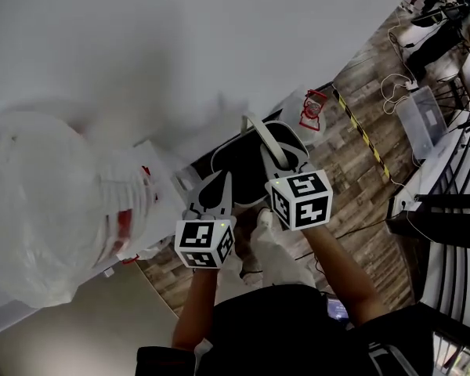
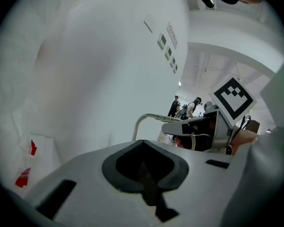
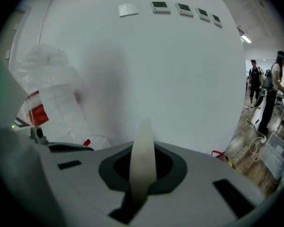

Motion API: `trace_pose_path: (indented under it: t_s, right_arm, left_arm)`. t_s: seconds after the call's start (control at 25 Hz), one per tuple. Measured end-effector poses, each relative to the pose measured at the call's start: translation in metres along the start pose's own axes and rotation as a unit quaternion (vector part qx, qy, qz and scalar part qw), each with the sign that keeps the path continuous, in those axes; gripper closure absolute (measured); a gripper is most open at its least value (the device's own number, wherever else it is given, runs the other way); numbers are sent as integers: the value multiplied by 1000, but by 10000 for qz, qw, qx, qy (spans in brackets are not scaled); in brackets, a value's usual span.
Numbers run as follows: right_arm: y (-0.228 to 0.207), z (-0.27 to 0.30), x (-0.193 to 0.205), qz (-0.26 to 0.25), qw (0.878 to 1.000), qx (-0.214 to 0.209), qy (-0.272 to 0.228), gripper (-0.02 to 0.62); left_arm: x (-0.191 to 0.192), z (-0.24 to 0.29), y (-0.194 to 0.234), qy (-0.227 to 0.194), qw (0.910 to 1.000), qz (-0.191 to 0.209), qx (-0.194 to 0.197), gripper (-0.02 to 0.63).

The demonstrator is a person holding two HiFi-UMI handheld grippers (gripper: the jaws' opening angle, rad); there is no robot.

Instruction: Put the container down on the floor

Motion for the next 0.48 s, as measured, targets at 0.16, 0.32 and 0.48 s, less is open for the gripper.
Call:
trace_pose_path:
  t_s: [0.16, 0.32, 0.48]
  right_arm:
    - [-5, 14, 13, 1, 9998, -44, 182, 566]
    - [-13, 29, 24, 23, 9994, -39, 341, 565]
    - [-18, 47, 38, 107, 9984, -38, 559, 565]
  left_arm:
    - [13, 12, 4, 68, 9998, -167, -58, 589]
    - [22, 24, 5, 140, 9994, -297, -98, 589]
    - [33, 33, 9, 284, 9989, -350, -112, 589]
Point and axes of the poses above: the fingertips, and each gripper's own axes: z forward along the fingers, y to its left, x out of its underside, the point moved 8 cm from there along -z, backward along the fingers, and after that the axes turned 4 degrees about x, right-handed, at the moved point
